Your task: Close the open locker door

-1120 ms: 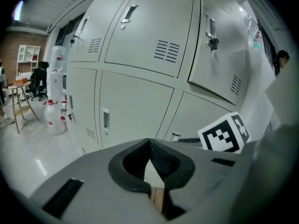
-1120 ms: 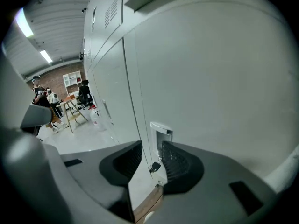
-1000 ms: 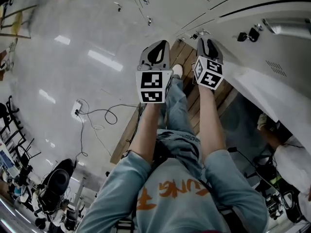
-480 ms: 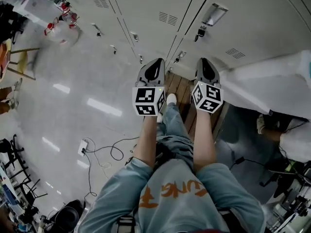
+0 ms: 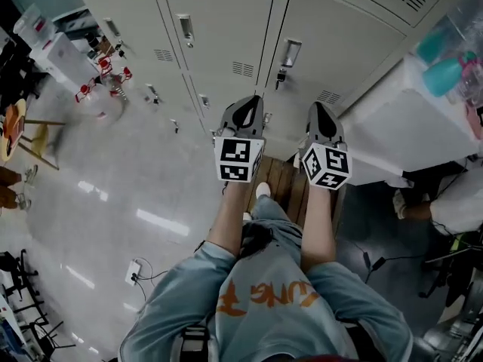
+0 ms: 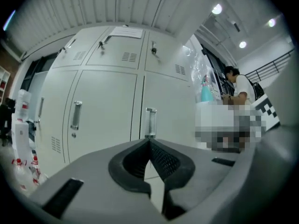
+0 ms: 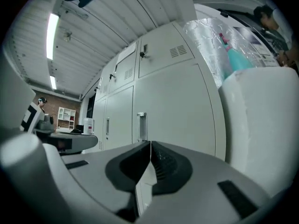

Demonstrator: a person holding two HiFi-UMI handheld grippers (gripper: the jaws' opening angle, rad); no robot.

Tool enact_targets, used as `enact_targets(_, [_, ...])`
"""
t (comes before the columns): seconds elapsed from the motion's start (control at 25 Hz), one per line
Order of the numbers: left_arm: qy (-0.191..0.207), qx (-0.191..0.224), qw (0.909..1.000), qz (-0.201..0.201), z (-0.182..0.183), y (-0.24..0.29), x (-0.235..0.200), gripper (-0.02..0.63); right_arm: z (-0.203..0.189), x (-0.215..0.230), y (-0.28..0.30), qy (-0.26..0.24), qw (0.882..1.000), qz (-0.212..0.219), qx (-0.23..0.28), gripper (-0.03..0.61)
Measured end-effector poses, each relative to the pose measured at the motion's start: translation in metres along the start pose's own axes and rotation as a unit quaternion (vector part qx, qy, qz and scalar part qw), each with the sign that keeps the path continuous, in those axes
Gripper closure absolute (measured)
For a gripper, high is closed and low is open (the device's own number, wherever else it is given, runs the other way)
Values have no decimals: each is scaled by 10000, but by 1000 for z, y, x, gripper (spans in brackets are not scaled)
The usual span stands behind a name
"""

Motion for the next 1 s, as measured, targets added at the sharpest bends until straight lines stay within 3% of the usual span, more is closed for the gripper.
enact_targets(0.16, [412, 264, 9987, -140, 32, 6, 11, 595, 35, -8, -2, -222, 9991, 180, 298, 548])
enact_targets(0.4, [494, 495, 9974, -170, 54, 8, 15, 597, 58, -9, -6, -346, 9978, 235, 521, 548])
enact_targets(0.76, [799, 514, 9953, -179, 60, 8, 17, 597, 68, -14, -12, -419, 9963, 391, 648, 546])
enact_targets(1.0, [584, 461, 9964, -404, 47, 15, 36, 597, 65, -8, -21, -501, 9968, 282, 558, 546])
Point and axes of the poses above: the fingertips, and each gripper's own axes: y forward along the fingers, x to its right, z out of its top, the point moved 5 cm from there along -y, backward along the fingers, and after that the axes turned 12 degrees about x, right-handed, at the moved point
